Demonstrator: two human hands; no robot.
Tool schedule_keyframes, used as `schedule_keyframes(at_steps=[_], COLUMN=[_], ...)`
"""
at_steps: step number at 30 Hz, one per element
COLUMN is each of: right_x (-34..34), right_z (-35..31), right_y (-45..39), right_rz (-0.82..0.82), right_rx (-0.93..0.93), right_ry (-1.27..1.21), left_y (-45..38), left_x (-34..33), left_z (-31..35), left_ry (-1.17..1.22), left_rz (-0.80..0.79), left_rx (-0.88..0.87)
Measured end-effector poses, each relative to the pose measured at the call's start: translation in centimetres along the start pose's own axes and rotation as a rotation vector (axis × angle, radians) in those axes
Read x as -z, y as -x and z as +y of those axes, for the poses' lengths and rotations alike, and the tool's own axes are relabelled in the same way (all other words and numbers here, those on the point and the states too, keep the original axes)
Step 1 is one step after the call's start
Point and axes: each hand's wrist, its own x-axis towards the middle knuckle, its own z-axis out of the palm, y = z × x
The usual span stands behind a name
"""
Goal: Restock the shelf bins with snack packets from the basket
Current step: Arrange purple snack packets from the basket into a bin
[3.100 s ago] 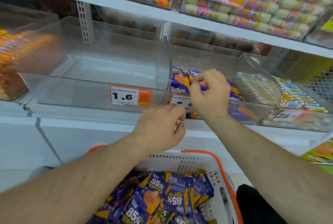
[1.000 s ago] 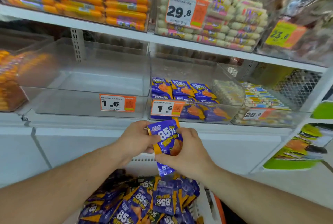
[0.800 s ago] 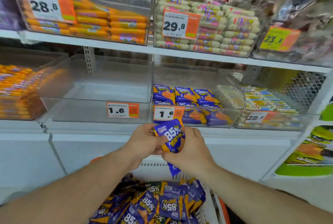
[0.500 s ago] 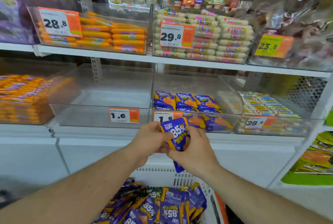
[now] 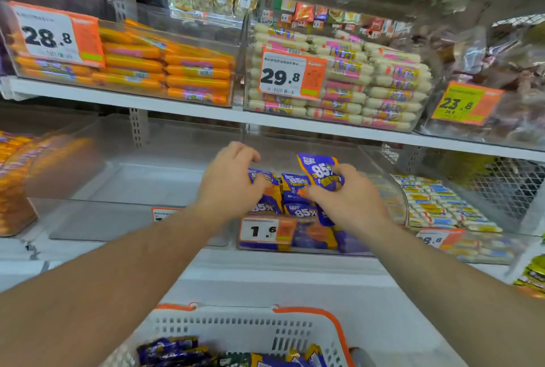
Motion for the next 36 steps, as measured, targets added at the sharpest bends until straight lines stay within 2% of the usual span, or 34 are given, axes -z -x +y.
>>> schedule_keyframes(at_steps=[3,7,10,19,32,36], right_x=[-1.7,-5.8,-8.8,-13.5,-14.2,-12.9], right_z=[0.3,1.3,1.8,4.1,6.0,4.6], right_y=[-5.6,-12.1,-15.4,-18.1,-18.9,-18.2], right_rz=[-0.059,-0.188,-0.241,-0.270,-0.218,-0.126], right_rx=[-0.066,-0.162,-0.169,-0.199,-0.133,-0.104], right_ry=[0.146,0.329,0.390,0.436,0.451,0.507], left_y=[-2.6,-3.5,-3.4,-2.9,-2.9,-2.8], left_x=[-1.6,-3.8,-4.3,-4.1,-4.2,-4.4], left_z=[-2.1,-4.2,-4.8,-4.5,-4.4,-4.6], left_ry=[-0.045,0.156,0.194,0.189,0.150,0.113], left_rz=[-0.102,-0.218,-0.225,-0.214,-0.210,-0.196], left_rx=[0.072,0.204,0.217,0.208,0.217,0.197])
